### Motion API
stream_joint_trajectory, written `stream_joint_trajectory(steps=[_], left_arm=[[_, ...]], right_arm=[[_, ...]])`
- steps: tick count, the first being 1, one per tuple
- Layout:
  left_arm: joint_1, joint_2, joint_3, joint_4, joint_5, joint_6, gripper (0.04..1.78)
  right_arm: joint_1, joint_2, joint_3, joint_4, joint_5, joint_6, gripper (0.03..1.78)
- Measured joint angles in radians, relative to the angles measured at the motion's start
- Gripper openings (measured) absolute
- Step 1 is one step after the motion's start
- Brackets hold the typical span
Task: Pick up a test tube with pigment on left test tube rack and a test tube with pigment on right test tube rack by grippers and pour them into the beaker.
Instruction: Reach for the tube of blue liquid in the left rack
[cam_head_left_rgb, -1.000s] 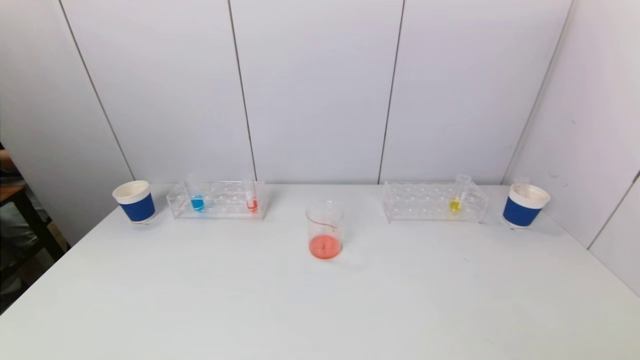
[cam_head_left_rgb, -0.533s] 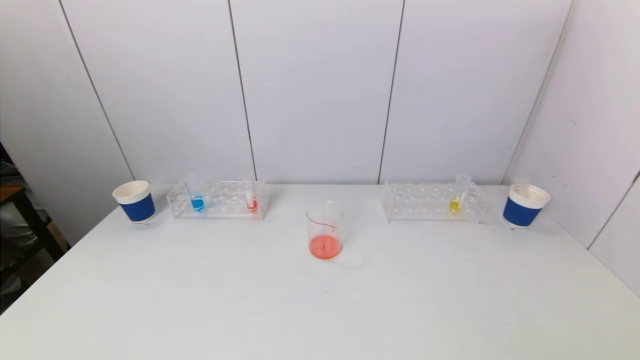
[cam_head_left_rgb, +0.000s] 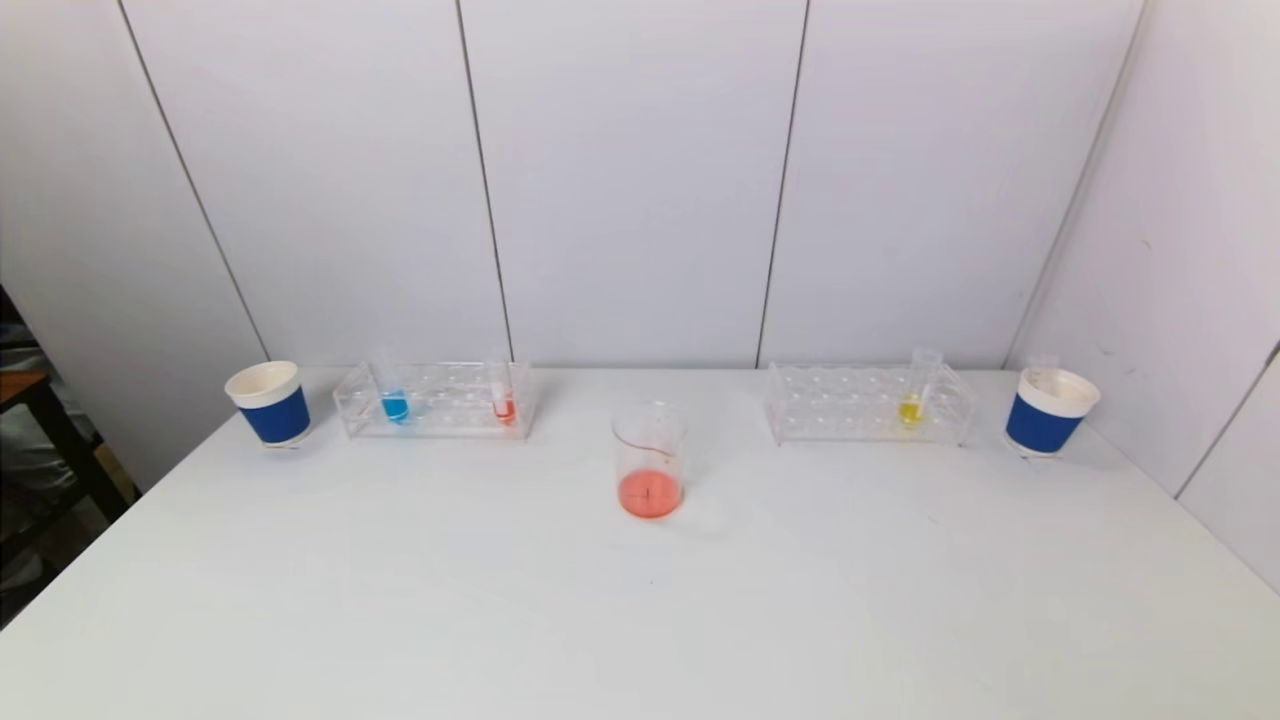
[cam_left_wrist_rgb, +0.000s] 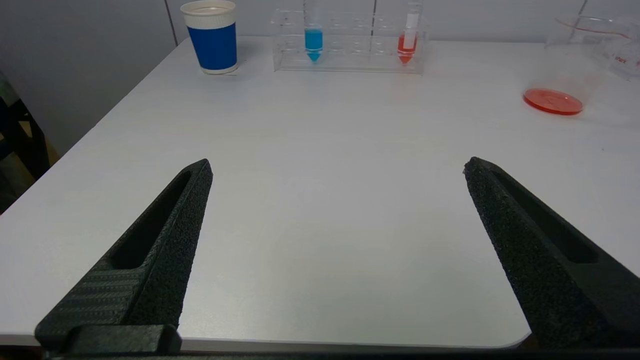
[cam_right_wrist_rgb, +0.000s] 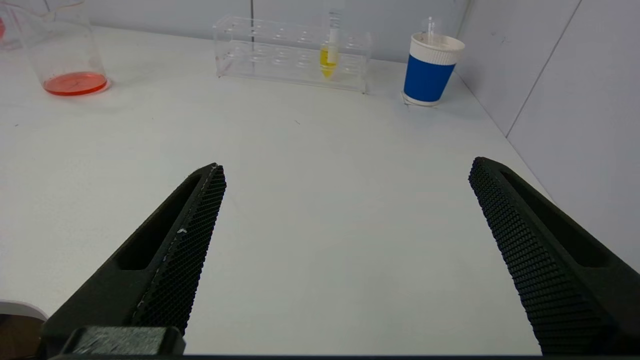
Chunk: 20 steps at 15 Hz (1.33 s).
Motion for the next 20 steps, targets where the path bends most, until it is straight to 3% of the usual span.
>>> stream_joint_trajectory(steps=[14, 20], left_arm=[[0.0, 0.0, 0.0, 0.003, 0.003, 0.013, 1.76], [0.0, 0.0, -0.083, -0.039, -0.011, 0.026, 1.76]], right_arm=[[0.0, 0.0, 0.0, 0.0, 0.0, 0.0, 1.77], [0.0, 0.0, 0.0, 0.0, 0.0, 0.0, 1.77]])
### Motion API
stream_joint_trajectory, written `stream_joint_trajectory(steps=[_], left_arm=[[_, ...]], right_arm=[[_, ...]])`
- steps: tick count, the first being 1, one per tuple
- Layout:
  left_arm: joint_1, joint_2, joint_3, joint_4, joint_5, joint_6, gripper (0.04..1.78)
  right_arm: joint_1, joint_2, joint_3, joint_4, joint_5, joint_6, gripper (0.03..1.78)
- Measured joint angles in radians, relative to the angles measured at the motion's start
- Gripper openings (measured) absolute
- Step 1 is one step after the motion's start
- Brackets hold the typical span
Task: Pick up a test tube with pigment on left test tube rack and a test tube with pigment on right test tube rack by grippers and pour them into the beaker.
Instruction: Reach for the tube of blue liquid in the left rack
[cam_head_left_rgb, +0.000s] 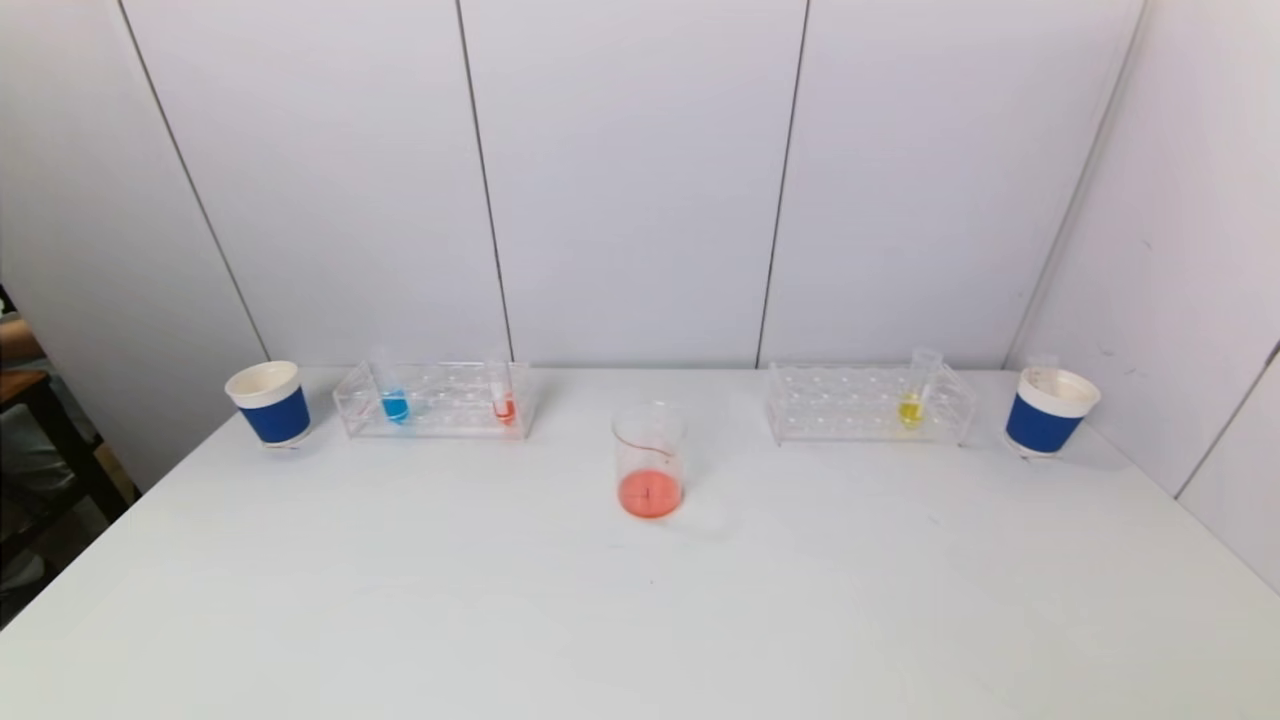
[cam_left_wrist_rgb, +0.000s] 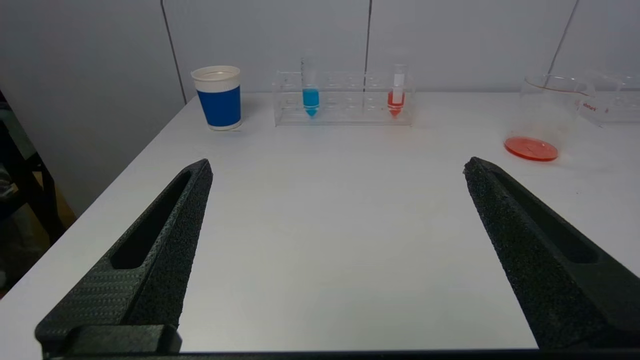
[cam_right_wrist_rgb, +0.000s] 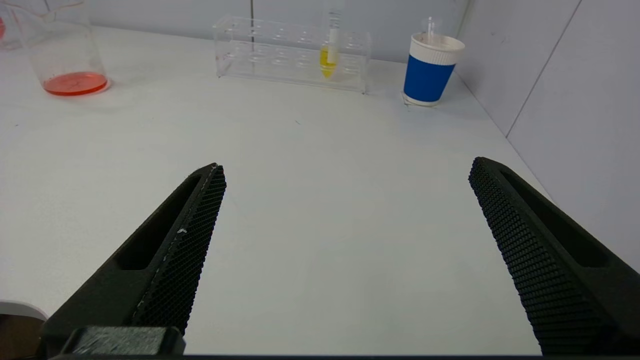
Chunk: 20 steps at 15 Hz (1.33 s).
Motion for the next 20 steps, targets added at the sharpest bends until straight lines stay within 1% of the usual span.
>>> stream_joint_trajectory(steps=[3, 8, 12, 16, 20], left_arm=[[0.0, 0.0, -0.055, 0.034, 0.0, 0.021, 1.76], [0.0, 0.029, -0.238, 0.13, 0.001, 0.033, 1.76], [0.0, 0.144, -0.366, 0.126, 0.008, 0.033, 1.76], [0.0, 0.268, -0.432, 0.118, 0.011, 0.029, 1.76], [0.001, 0.407, -0.473, 0.013, 0.019, 0.023, 1.76]], right_arm=[[0.0, 0.0, 0.0, 0.0, 0.0, 0.0, 1.77], [0.0, 0.0, 0.0, 0.0, 0.0, 0.0, 1.77], [0.0, 0.0, 0.0, 0.0, 0.0, 0.0, 1.77], [0.0, 0.0, 0.0, 0.0, 0.0, 0.0, 1.77], [0.0, 0.0, 0.0, 0.0, 0.0, 0.0, 1.77]])
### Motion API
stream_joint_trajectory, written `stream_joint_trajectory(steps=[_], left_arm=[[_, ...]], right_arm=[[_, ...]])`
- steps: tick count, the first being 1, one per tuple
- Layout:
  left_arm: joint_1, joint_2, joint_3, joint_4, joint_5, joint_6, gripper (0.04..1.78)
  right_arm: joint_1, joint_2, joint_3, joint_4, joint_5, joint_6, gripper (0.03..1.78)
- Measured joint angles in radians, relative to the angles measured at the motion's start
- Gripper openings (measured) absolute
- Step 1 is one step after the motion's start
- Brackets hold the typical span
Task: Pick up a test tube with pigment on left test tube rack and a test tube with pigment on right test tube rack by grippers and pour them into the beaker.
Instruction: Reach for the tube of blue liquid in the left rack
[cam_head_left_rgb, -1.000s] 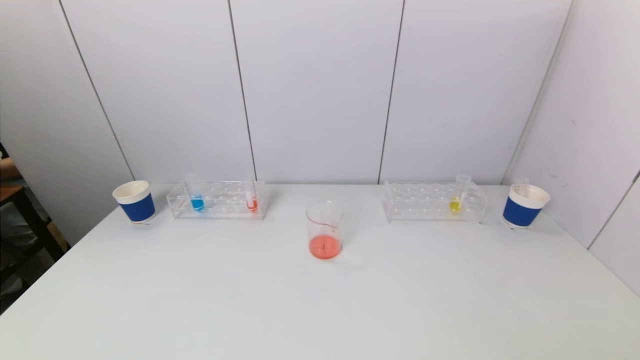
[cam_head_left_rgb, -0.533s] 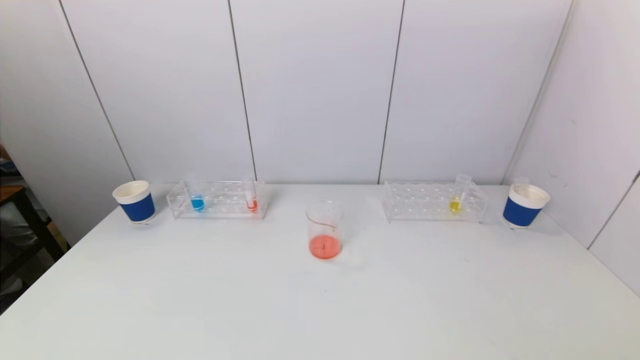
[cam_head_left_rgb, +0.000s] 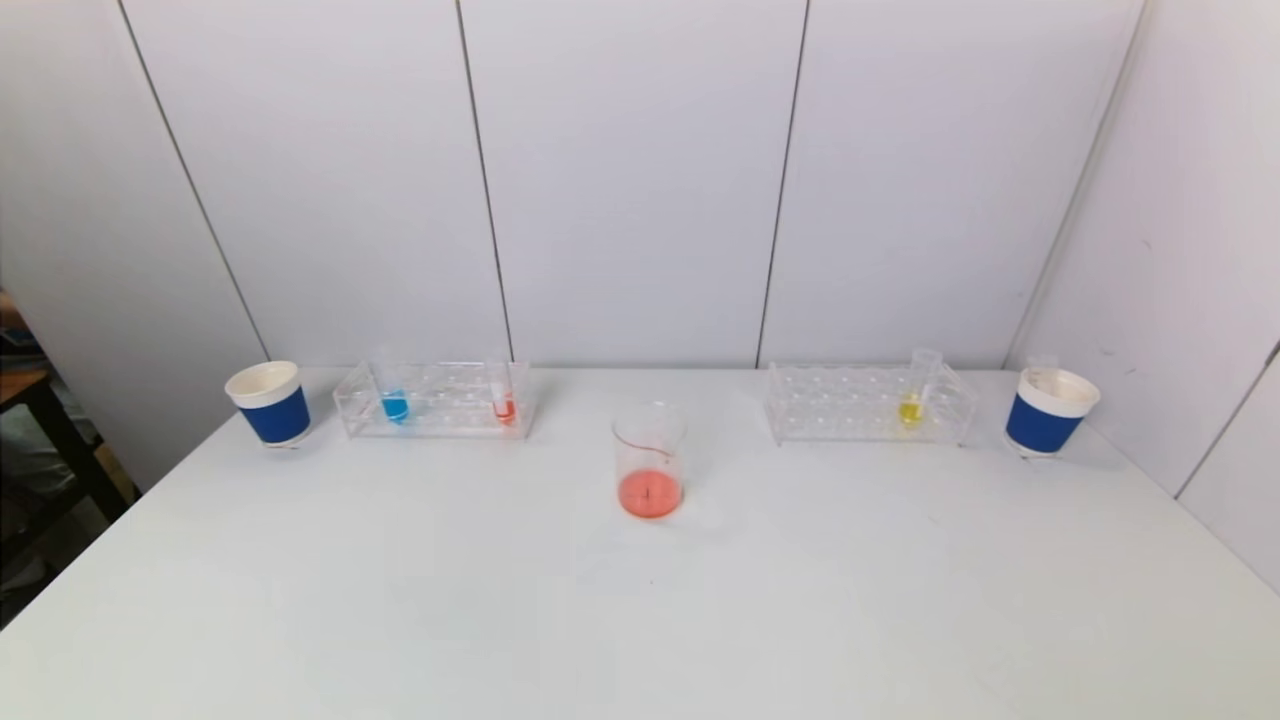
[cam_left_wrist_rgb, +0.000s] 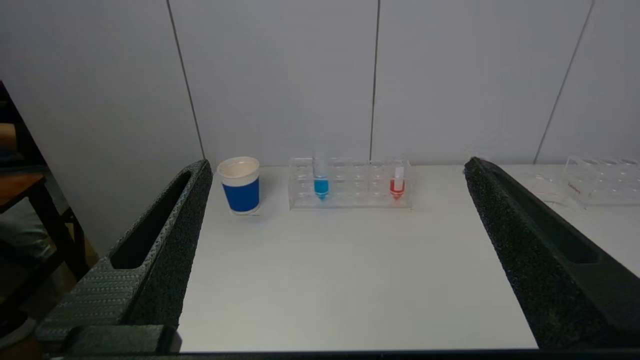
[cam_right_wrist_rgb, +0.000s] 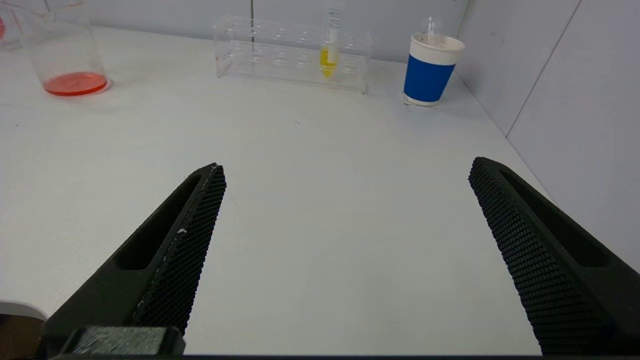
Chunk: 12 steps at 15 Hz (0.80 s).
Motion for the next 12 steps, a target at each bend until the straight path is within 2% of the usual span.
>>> stream_joint_trajectory(steps=[12], left_arm=[[0.003, 0.451, -0.032, -0.327, 0.022, -0.023, 1.76]], right_arm=[[0.0, 0.0, 0.0, 0.0, 0.0, 0.0, 1.77]])
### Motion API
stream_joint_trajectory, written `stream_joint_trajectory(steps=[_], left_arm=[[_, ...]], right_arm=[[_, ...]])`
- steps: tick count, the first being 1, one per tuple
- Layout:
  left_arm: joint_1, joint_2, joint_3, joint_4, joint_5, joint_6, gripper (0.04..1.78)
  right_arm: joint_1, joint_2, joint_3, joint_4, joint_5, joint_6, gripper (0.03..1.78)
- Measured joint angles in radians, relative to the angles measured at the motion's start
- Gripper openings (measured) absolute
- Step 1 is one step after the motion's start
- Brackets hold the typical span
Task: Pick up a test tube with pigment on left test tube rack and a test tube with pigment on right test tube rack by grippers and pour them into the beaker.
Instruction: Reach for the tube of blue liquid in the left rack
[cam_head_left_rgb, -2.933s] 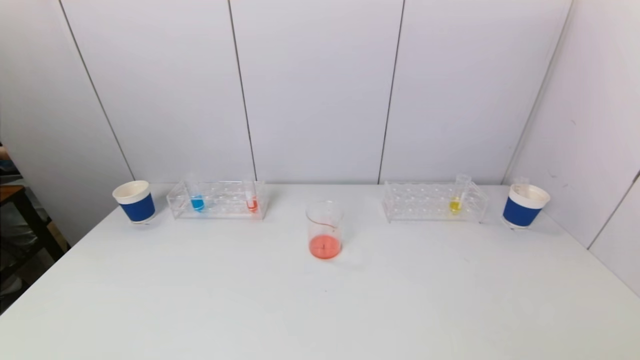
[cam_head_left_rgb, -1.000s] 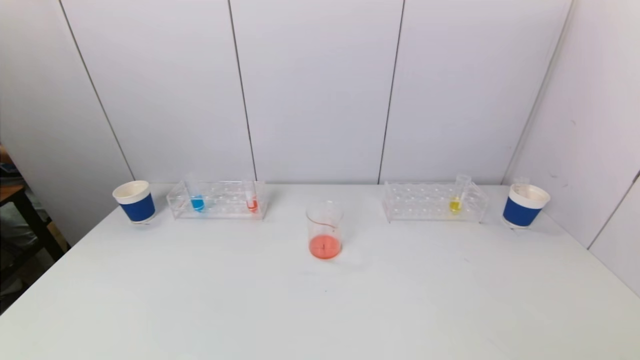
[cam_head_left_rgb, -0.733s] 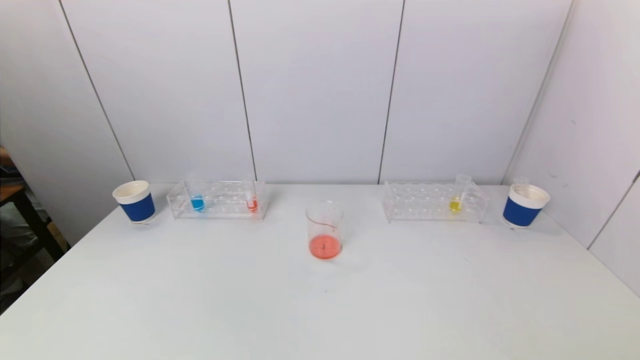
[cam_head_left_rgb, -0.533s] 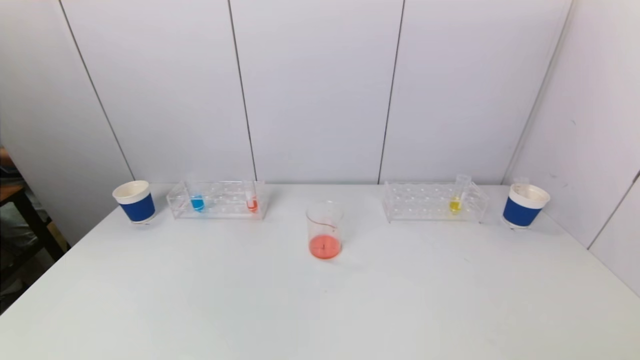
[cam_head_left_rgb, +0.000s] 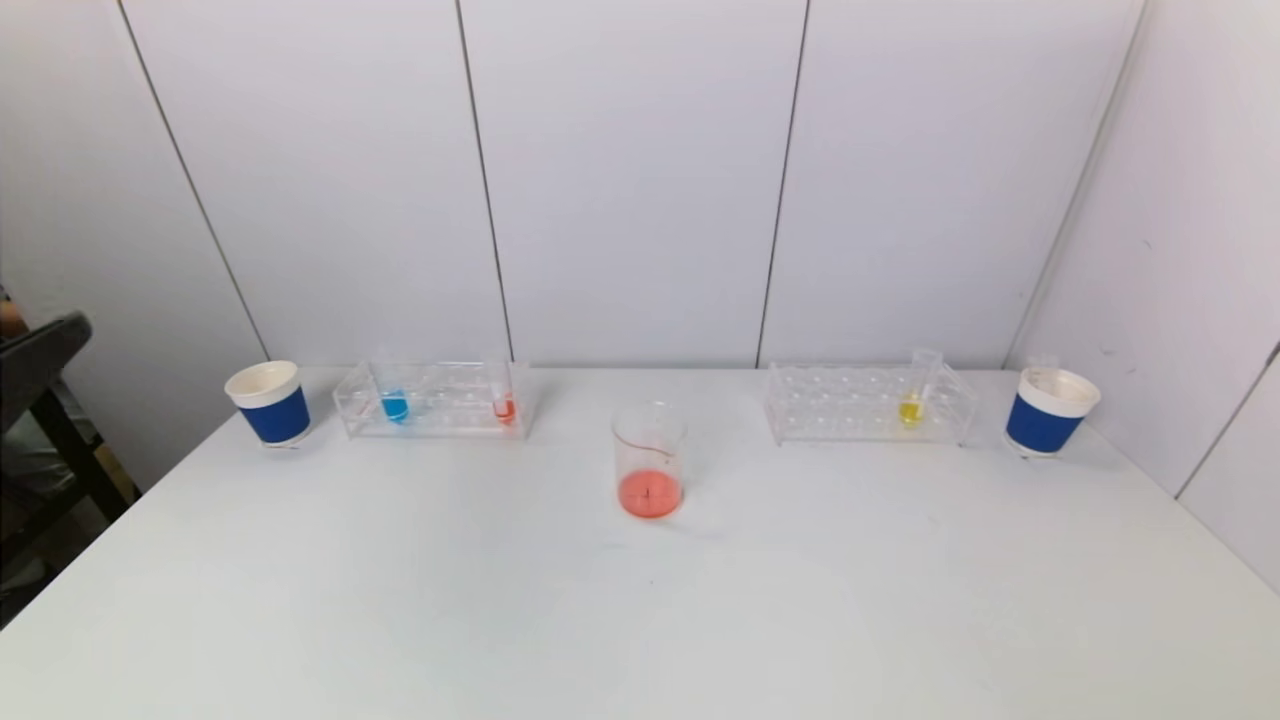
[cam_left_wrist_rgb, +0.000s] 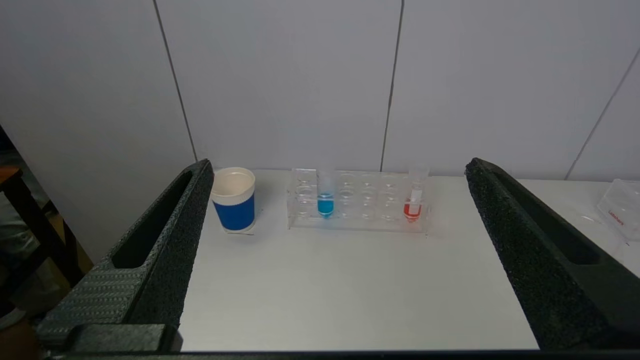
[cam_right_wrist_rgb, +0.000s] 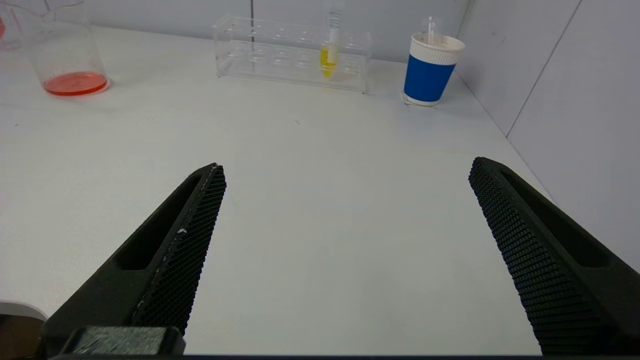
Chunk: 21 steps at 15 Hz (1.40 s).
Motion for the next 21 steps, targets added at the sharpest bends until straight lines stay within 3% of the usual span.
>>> stream_joint_trajectory(steps=[8, 13, 21], left_arm=[[0.004, 0.288, 0.0, -0.231, 0.0, -0.003, 1.76], [0.015, 0.473, -0.004, -0.457, -0.01, 0.003, 1.76], [0.017, 0.683, -0.019, -0.594, -0.013, 0.007, 1.76]], right_arm=[[0.0, 0.0, 0.0, 0.0, 0.0, 0.0, 1.77], [0.0, 0.0, 0.0, 0.0, 0.0, 0.0, 1.77], [0.0, 0.0, 0.0, 0.0, 0.0, 0.0, 1.77]])
